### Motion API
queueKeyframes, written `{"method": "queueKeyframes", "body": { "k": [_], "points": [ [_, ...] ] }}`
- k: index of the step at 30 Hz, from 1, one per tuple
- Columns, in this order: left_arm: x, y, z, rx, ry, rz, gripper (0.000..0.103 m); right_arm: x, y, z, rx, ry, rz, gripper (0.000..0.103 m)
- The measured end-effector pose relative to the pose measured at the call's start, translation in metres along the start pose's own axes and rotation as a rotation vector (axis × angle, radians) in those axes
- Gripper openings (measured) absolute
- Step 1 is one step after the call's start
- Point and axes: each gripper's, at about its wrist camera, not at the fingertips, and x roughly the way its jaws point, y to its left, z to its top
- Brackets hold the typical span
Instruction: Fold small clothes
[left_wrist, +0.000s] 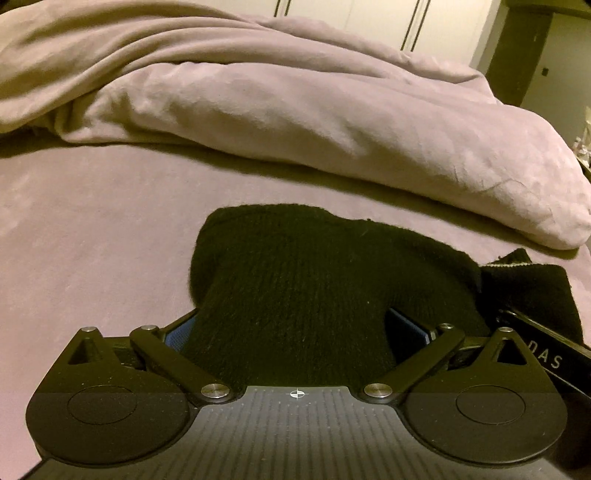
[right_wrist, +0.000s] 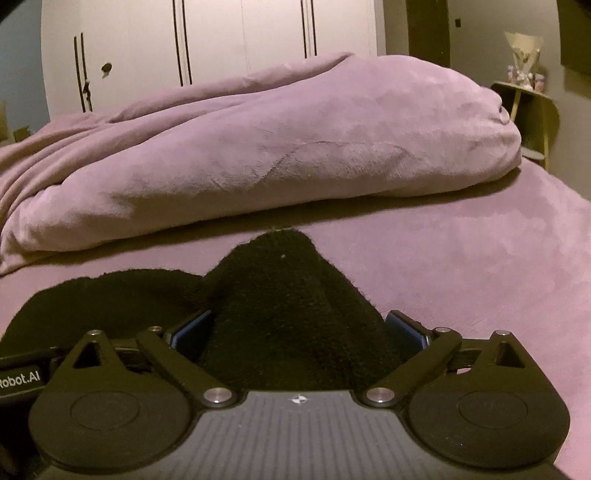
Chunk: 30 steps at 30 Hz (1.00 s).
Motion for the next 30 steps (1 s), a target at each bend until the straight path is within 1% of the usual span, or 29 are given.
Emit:
{"method": "queueKeyframes", "body": {
  "k": [3,5,7,9,10,12,13,14,15,16,17,19,20,22,23,24,26,28,29,30],
  "points": [
    [0.0,0.0,0.0,0.0,-0.002,-0.002,0.103,-0.002,0.001,-0.002,-0.002,-0.012,-0.009,0.099],
    [0.0,0.002,-0.004,-0.009,-0.021,-0.012,0.103,0.003,0.0,-0.004,0.005,-0.025,-0.009,0.099],
    [0.0,0.004,-0.006,-0.025,-0.038,-0.018,0.103,0.01,-0.002,0.001,0.027,-0.006,-0.001,0.099],
    [-0.003,0.007,-0.003,-0.046,-0.04,-0.028,0.103,0.004,-0.004,0.005,0.052,-0.005,0.017,0.099],
    [-0.008,0.01,-0.003,-0.061,-0.038,-0.038,0.103,-0.004,-0.009,0.005,0.076,-0.019,0.041,0.099],
    [-0.026,0.018,-0.002,-0.102,-0.021,-0.073,0.103,-0.031,-0.023,0.004,0.165,-0.037,0.109,0.099],
    [-0.041,0.024,-0.003,-0.128,-0.012,-0.093,0.103,-0.046,-0.031,0.003,0.205,-0.028,0.128,0.099],
    [-0.058,0.03,-0.008,-0.143,-0.009,-0.114,0.103,-0.065,-0.038,-0.001,0.215,-0.007,0.131,0.099],
    [-0.072,0.032,-0.015,-0.131,-0.006,-0.122,0.103,-0.08,-0.042,-0.007,0.191,0.019,0.128,0.099],
    [-0.086,0.034,-0.024,-0.093,-0.005,-0.121,0.103,-0.095,-0.045,-0.017,0.16,0.045,0.134,0.099],
    [-0.1,0.037,-0.038,-0.045,-0.005,-0.11,0.103,-0.114,-0.051,-0.034,0.137,0.052,0.146,0.099],
    [-0.118,0.044,-0.061,-0.022,-0.011,-0.101,0.103,-0.139,-0.061,-0.069,0.101,0.054,0.143,0.098],
    [-0.124,0.049,-0.071,-0.032,-0.004,-0.105,0.103,-0.152,-0.065,-0.085,0.082,0.024,0.139,0.098],
    [-0.131,0.062,-0.084,-0.11,0.017,-0.128,0.103,-0.176,-0.069,-0.107,0.048,-0.026,0.109,0.098],
    [-0.133,0.066,-0.088,-0.15,0.033,-0.137,0.103,-0.183,-0.073,-0.113,0.066,-0.016,0.113,0.098],
    [-0.137,0.067,-0.091,-0.167,0.049,-0.141,0.103,-0.189,-0.081,-0.116,0.125,0.011,0.131,0.098],
    [-0.15,0.063,-0.095,-0.143,0.046,-0.127,0.103,-0.194,-0.09,-0.114,0.196,0.051,0.13,0.098],
    [-0.163,0.055,-0.101,-0.086,0.049,-0.1,0.103,-0.203,-0.091,-0.112,0.223,0.055,0.116,0.098],
    [-0.168,0.053,-0.104,-0.066,0.059,-0.093,0.103,-0.208,-0.089,-0.114,0.229,0.06,0.125,0.096],
    [-0.17,0.05,-0.108,-0.05,0.083,-0.083,0.103,-0.21,-0.088,-0.117,0.238,0.061,0.143,0.088]
  ]
}}
